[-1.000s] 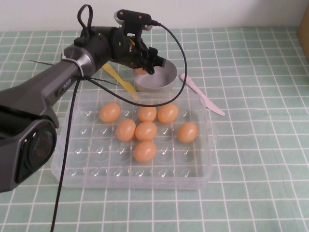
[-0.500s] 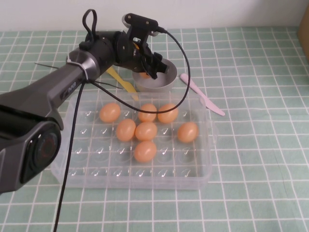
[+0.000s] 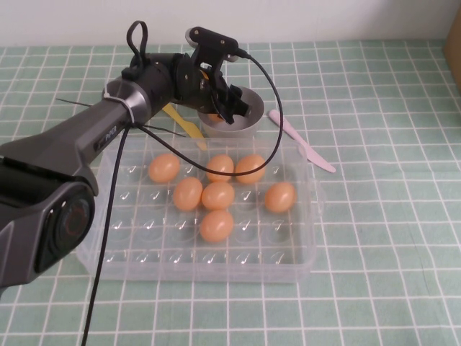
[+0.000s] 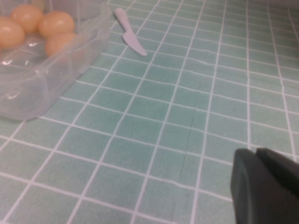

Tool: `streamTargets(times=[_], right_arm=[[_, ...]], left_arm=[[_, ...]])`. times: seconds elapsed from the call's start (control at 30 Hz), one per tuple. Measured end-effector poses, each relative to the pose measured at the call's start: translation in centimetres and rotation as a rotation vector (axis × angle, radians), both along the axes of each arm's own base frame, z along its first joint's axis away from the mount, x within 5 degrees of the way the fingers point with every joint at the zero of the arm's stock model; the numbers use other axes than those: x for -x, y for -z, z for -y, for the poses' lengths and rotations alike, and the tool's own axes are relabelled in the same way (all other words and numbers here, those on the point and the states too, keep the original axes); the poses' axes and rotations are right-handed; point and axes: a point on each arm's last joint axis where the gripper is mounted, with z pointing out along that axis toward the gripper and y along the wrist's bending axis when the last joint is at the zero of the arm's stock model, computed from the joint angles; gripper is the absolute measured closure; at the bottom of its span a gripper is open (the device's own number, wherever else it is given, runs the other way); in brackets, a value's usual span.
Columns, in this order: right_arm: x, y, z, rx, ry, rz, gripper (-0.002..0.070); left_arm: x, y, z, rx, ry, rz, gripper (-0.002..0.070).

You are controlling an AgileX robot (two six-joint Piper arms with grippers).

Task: Take an egg out of the egg box

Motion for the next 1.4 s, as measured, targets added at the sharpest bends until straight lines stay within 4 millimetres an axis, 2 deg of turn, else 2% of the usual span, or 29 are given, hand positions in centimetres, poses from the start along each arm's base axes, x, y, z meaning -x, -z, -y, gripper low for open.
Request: streamTargets(times=[0.23, 0.47, 0.7, 0.8, 0.9, 0.93, 0.97, 1.07, 1.13, 1.17, 1.2, 1.3, 1.4], right_arm=[[0.0, 0.0, 0.0, 0.000, 0.000, 0.000, 0.0694], [0.0, 0.0, 0.0, 0.000, 0.000, 0.000, 0.0694], [0.0, 0.0, 0.0, 0.000, 0.000, 0.000, 0.0694], [0.0, 0.0, 0.0, 0.000, 0.000, 0.000, 0.0694], [0.0, 0.0, 0.0, 0.000, 0.000, 0.000, 0.0694], [0.0, 0.0, 0.0, 0.000, 0.000, 0.000, 0.0694], [0.0, 0.0, 0.0, 0.000, 0.000, 0.000, 0.0694], [0.0, 0.0, 0.0, 0.000, 0.000, 0.000, 0.0694], [0.0, 0.0, 0.0, 0.000, 0.000, 0.000, 0.0694], [0.0, 0.0, 0.0, 0.000, 0.000, 0.000, 0.0694], [0.0, 0.0, 0.0, 0.000, 0.000, 0.000, 0.0694], [0.0, 0.0, 0.0, 0.000, 0.000, 0.000, 0.0694], [0.0, 0.0, 0.0, 0.000, 0.000, 0.000, 0.0694]], left_arm=[[0.2, 0.1, 0.3, -0.044, 0.048, 0.011, 0.0337], [0.4, 0.1, 0.7, -0.055, 0.066, 0.013, 0.0260], [0.6, -0.4, 0.7, -0.055, 0.069, 0.015, 0.0244], [1.2, -2.7, 0.5, -0.050, 0.075, 0.024, 0.0245], [2.5, -6.8, 0.0, -0.044, 0.086, 0.035, 0.0295], [2.9, -7.6, -0.2, -0.046, 0.091, 0.029, 0.0327], [3.6, -9.4, -0.5, -0.044, 0.096, 0.034, 0.0379], [5.7, -13.3, -1.4, -0.043, 0.109, 0.035, 0.0559], [7.5, -15.5, -2.2, -0.038, 0.112, 0.045, 0.0627], [8.0, -15.8, -2.5, -0.040, 0.112, 0.040, 0.0642], [9.3, -17.0, -3.0, -0.030, 0.110, 0.058, 0.0654], [12.9, -18.7, -4.8, -0.011, 0.096, 0.101, 0.0671], [16.3, -19.0, -6.4, 0.008, 0.083, 0.121, 0.0675]])
